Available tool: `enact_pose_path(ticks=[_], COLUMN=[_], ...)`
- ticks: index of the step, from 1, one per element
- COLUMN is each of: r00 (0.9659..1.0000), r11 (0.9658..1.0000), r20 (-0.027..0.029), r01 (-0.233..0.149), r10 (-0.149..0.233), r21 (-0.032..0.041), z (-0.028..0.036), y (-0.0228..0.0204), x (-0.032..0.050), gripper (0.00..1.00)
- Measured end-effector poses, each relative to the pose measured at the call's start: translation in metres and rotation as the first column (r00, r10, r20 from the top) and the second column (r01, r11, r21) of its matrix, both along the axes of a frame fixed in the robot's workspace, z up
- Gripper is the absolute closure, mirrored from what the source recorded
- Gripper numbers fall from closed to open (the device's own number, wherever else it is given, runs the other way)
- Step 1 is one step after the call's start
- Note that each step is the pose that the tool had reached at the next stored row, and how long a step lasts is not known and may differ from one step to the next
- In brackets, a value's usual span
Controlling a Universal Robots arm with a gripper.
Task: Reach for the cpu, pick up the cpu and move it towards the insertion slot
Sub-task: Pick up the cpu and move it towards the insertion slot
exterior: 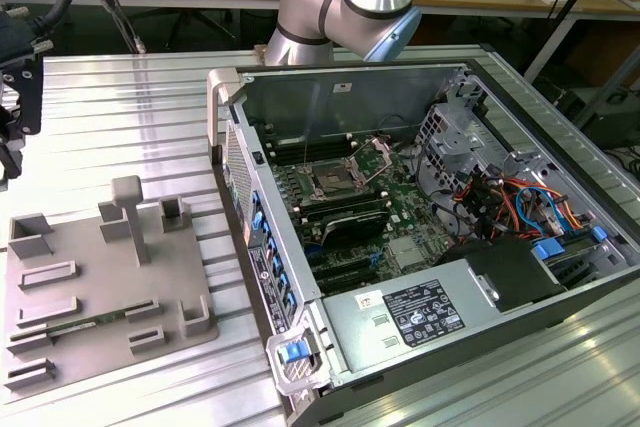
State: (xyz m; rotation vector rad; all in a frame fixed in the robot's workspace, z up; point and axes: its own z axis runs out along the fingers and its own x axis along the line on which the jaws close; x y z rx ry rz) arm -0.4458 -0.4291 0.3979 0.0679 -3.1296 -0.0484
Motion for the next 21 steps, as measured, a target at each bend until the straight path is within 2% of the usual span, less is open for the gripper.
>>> enact_pose_path(ticks=[6,21], r00=[1.0,1.0], r11=[1.0,1.0], r20=[-0.0001,-0.0001], r01=[0.0,0.0], r10=[0.0,0.0], r21=[-0.0001,-0.0004], z=[0.0,-0.0001], y=[0.0001,0.0011], x=[0.002,0.0197], gripper=[0.45,0.45])
